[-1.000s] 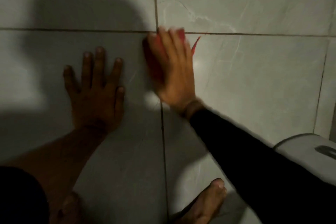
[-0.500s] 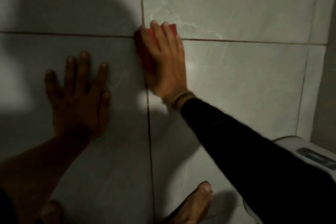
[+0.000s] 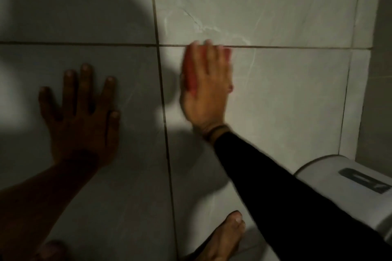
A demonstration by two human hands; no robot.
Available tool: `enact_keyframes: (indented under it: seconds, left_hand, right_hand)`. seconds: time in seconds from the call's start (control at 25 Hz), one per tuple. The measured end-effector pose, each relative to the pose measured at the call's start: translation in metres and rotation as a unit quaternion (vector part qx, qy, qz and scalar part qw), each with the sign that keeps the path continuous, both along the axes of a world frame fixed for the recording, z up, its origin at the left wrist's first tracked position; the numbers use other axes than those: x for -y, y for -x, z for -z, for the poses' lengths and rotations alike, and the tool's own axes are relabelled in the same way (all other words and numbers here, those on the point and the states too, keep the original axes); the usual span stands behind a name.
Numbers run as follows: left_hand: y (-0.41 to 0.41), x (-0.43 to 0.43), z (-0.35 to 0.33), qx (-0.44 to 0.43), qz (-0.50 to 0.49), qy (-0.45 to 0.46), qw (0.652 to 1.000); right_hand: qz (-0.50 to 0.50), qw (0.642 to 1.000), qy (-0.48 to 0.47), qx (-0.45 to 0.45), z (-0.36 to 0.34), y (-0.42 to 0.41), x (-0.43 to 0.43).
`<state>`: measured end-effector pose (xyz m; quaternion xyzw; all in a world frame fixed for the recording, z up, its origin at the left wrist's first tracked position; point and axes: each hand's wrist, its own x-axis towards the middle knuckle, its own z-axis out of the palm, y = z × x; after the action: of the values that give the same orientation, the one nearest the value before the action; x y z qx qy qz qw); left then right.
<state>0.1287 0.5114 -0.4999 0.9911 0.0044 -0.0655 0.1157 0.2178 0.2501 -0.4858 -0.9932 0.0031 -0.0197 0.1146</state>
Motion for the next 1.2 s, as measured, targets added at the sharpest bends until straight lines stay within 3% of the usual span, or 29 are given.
enact_keyframes:
  seconds: [0.08, 0.16, 0.24, 0.32, 0.36, 0.4, 0.48, 0.56, 0.6, 0.72, 0.84, 0.92, 1.04, 1.12, 1.2]
  left_hand:
    - [0.000, 0.000, -0.003, -0.010, -0.010, 0.004, 1.000]
    - [-0.002, 0.000, -0.004, -0.021, -0.010, 0.007, 1.000]
    - [-0.001, 0.000, -0.004, -0.015, -0.007, 0.001, 1.000]
    - [-0.001, 0.000, -0.002, -0.006, -0.004, 0.000, 1.000]
    - [-0.001, 0.000, -0.001, -0.005, -0.002, 0.002, 1.000]
    - [-0.001, 0.000, 0.000, -0.006, 0.000, 0.005, 1.000]
    - [-0.001, 0.000, -0.002, -0.012, -0.002, 0.009, 1.000]
    - [-0.001, -0.001, -0.005, -0.022, -0.007, 0.012, 1.000]
    - [-0.001, 0.000, -0.006, -0.022, -0.011, 0.014, 1.000]
    - [0.000, 0.001, -0.009, -0.015, -0.014, 0.010, 1.000]
    - [-0.001, 0.000, -0.006, -0.012, -0.001, 0.005, 1.000]
    - [0.000, 0.001, -0.004, -0.001, 0.000, 0.004, 1.000]
    - [-0.001, -0.001, -0.002, 0.002, 0.003, -0.011, 1.000]
    - [-0.002, 0.000, -0.005, -0.003, 0.003, -0.016, 1.000]
    - [-0.002, 0.002, -0.014, -0.003, -0.004, -0.018, 1.000]
  right_hand:
    - [-0.127, 0.989, -0.004, -0.076, -0.006, 0.067, -0.023]
    - [-0.096, 0.983, 0.030, -0.153, -0.031, 0.142, 0.006]
    - [0.024, 0.987, 0.047, -0.155, -0.036, 0.151, 0.058]
    - [0.225, 0.970, 0.023, -0.092, -0.025, 0.091, 0.078]
    - [0.278, 0.959, 0.007, -0.050, -0.019, 0.051, 0.070]
    - [0.250, 0.968, 0.004, -0.026, -0.014, 0.025, 0.053]
    - [0.054, 0.998, 0.026, -0.027, -0.004, 0.041, 0.010]
    - [-0.102, 0.989, 0.024, -0.109, -0.013, 0.142, -0.016]
    - [-0.110, 0.982, 0.042, -0.145, -0.026, 0.202, -0.014]
    - [0.062, 0.981, 0.045, -0.176, -0.046, 0.272, 0.035]
    - [0.292, 0.944, -0.015, -0.150, -0.034, 0.144, 0.083]
    - [0.344, 0.936, -0.035, -0.068, -0.027, 0.038, 0.098]
    - [0.205, 0.979, 0.001, -0.004, -0.013, -0.059, 0.053]
    - [0.058, 0.998, 0.004, 0.025, -0.005, -0.040, -0.006]
    - [-0.058, 0.997, -0.046, 0.026, -0.005, 0.039, -0.053]
